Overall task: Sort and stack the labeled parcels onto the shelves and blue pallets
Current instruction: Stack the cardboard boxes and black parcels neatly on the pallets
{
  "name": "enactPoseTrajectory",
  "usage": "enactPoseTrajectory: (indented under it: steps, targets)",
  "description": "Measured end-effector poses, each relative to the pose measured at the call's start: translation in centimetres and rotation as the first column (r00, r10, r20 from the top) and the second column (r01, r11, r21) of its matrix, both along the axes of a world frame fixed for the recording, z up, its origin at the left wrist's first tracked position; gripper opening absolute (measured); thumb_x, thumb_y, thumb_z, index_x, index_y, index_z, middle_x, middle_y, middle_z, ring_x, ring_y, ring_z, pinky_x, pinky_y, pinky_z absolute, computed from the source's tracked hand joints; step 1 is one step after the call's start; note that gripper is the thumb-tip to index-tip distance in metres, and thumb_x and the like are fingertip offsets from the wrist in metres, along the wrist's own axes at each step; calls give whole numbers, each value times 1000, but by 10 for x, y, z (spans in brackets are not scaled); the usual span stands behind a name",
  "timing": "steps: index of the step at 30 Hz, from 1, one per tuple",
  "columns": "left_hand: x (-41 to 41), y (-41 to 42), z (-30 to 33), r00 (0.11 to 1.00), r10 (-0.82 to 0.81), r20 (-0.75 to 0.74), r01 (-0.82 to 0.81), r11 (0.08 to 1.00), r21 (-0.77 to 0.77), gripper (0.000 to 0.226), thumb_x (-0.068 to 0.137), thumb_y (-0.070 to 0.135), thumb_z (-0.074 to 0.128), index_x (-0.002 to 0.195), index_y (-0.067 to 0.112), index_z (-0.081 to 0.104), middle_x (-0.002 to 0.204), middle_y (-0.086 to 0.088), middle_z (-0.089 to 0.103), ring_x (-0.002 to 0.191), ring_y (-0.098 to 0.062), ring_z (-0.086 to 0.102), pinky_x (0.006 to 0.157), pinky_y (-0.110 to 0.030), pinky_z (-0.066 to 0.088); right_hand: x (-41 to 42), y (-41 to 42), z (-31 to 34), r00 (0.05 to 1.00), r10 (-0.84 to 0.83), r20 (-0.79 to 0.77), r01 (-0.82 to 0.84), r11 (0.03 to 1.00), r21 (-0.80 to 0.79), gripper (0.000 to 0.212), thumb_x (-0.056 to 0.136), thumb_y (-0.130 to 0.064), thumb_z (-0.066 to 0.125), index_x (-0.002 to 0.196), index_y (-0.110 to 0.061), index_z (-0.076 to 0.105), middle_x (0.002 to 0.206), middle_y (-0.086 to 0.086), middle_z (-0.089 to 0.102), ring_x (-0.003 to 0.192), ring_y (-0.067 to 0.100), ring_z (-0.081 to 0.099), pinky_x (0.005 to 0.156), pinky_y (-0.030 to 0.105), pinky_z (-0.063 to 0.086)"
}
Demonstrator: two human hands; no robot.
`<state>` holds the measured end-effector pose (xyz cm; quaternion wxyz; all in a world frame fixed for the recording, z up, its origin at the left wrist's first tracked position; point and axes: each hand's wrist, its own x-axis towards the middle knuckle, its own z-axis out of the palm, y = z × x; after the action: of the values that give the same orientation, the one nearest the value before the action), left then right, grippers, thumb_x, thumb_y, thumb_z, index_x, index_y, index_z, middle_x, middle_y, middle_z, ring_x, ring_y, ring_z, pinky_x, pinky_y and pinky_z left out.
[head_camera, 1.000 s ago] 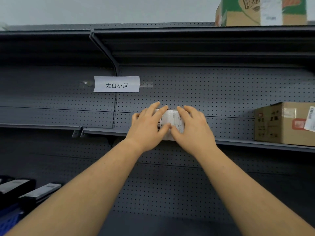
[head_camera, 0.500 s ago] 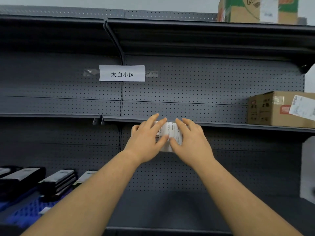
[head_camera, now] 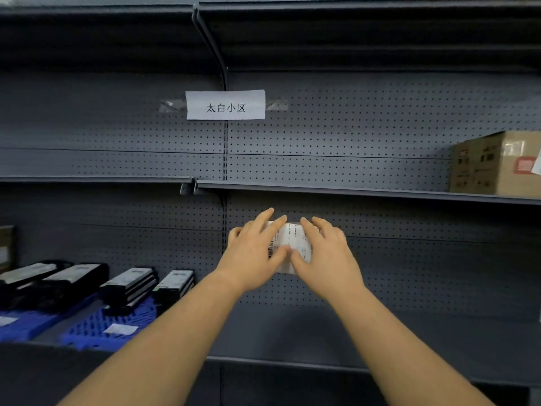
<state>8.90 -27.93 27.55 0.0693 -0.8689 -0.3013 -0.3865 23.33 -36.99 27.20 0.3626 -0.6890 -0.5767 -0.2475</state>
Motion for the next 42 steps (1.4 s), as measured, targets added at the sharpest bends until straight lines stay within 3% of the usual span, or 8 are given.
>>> enactPoseTrajectory:
  steps: [16, 34, 42]
  targets:
    - [-51, 40, -34, 988, 146, -47, -148, 988, -41, 59, 96, 56, 39, 150, 37, 23, 160, 8, 11, 141, -13, 25, 114, -42, 13, -39, 62, -30, 990, 140, -32, -141, 989, -50, 65, 90, -47, 52, 148, -27, 32, 153, -6, 26, 137, 16, 20, 93, 36, 46]
    - [-306, 157, -48, 966, 245, -80, -248, 968, -25, 60, 96, 58, 36, 150, 38, 20, 161, 10, 8, 141, -9, 21, 114, -42, 16, -286, 189, -43, 961, 267, -67, -272, 959, -76, 65, 91, -47, 52, 148, -28, 30, 154, -6, 24, 139, 15, 16, 101, 37, 40]
    - [-371, 205, -67, 960, 268, -81, -275, 957, -93, 59, 96, 56, 37, 150, 38, 20, 161, 10, 7, 143, -12, 20, 114, -41, 13, -349, 248, -62, 946, 317, -70, -324, 938, -123, 65, 91, -47, 51, 149, -26, 29, 154, -6, 24, 139, 17, 16, 103, 35, 38]
